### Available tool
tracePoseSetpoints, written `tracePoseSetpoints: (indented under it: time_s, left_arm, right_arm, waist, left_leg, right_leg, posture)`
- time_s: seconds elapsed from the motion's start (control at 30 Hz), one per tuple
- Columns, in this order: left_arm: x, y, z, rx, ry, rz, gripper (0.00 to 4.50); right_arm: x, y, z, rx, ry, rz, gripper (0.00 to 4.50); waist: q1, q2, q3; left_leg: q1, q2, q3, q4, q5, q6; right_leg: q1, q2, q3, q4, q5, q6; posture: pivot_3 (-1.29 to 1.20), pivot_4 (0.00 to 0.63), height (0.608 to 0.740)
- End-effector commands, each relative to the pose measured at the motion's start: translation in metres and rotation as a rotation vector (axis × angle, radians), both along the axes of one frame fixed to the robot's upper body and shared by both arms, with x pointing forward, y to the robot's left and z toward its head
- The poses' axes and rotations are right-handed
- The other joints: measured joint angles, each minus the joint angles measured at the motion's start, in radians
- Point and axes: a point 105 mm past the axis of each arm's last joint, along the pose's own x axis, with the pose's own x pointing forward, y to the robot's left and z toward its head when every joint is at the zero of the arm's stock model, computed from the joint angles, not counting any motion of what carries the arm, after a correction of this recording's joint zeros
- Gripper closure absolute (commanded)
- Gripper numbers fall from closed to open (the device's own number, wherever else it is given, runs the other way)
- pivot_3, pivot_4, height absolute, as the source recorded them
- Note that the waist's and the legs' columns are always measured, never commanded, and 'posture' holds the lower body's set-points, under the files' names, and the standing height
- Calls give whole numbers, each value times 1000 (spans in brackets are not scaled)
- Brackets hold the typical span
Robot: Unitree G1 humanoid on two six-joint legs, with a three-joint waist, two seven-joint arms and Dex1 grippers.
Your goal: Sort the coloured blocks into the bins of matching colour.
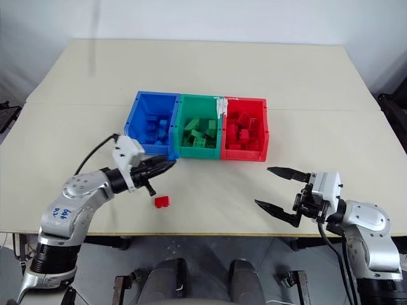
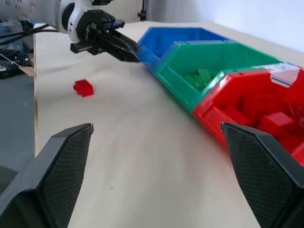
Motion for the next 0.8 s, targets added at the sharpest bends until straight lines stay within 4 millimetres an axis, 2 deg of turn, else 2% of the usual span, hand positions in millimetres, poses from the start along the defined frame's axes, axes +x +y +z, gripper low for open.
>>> tracePoseSetpoints:
  time_s: [0.03, 0.2, 0.33, 0.37, 0.43, 0.6, 0.73, 0.8]
  left_arm:
    - [12, 25, 40, -111, -145, 133, 4167]
    - [41, 39, 60, -123, -163, 254, 4167]
    - [60, 36, 64, -121, -134, 256, 4167]
    - [61, 34, 65, -118, -130, 237, 3444]
    - [61, 32, 64, -103, -116, 209, 2945]
    - [54, 38, 64, -95, -117, 171, 1349]
    - [40, 63, 57, -64, -107, 189, 90]
    - [24, 78, 53, -38, -124, 158, 35]
  right_arm:
    - [3, 7, 16, 57, -59, 7, 0]
    - [9, 13, 27, 106, -109, -9, 0]
    - [9, 17, 27, 106, -108, -3, 0]
    - [9, 17, 28, 107, -109, -4, 0]
    - [9, 18, 28, 109, -110, -7, 0]
    - [10, 20, 27, 117, -111, -11, 0]
    - [10, 22, 26, 118, -107, 10, 0]
    - [10, 24, 23, 102, -98, 38, 0]
  waist:
    - [0, 0, 0]
    - [5, 0, 0]
    - [5, 0, 0]
    - [5, 0, 0]
    - [3, 0, 0]
    - [-3, 0, 0]
    - [-5, 0, 0]
    - [-8, 0, 0]
  left_leg:
    - [0, 0, 0, 0, 0, 0]
    - [0, 0, 0, 0, 1, 0]
    - [0, -1, 0, -1, 0, 0]
    - [0, -1, 0, -1, 1, 0]
    - [0, -1, 0, -1, 0, 0]
    - [0, 0, 1, -2, 0, -1]
    - [0, 0, 1, -2, 0, -1]
    - [0, 1, 1, -2, 0, -1]
  right_leg:
    - [0, 0, 0, 0, 0, 0]
    - [0, 0, 0, 1, 0, 1]
    - [0, 0, 0, 1, 1, 1]
    - [-1, 0, -1, 1, 1, 1]
    - [-1, 0, 0, 1, 1, 1]
    - [-2, 1, 0, 1, 1, 1]
    - [-2, 1, 0, 1, 1, 1]
    - [-2, 1, 0, 1, 1, 1]
  posture:
    - [0, 150, 740]
    - [0, 150, 740]
    - [0, 150, 740]
    - [0, 150, 740]
    - [0, 150, 740]
    - [0, 150, 740]
    - [0, 150, 740]
    - [0, 150, 740]
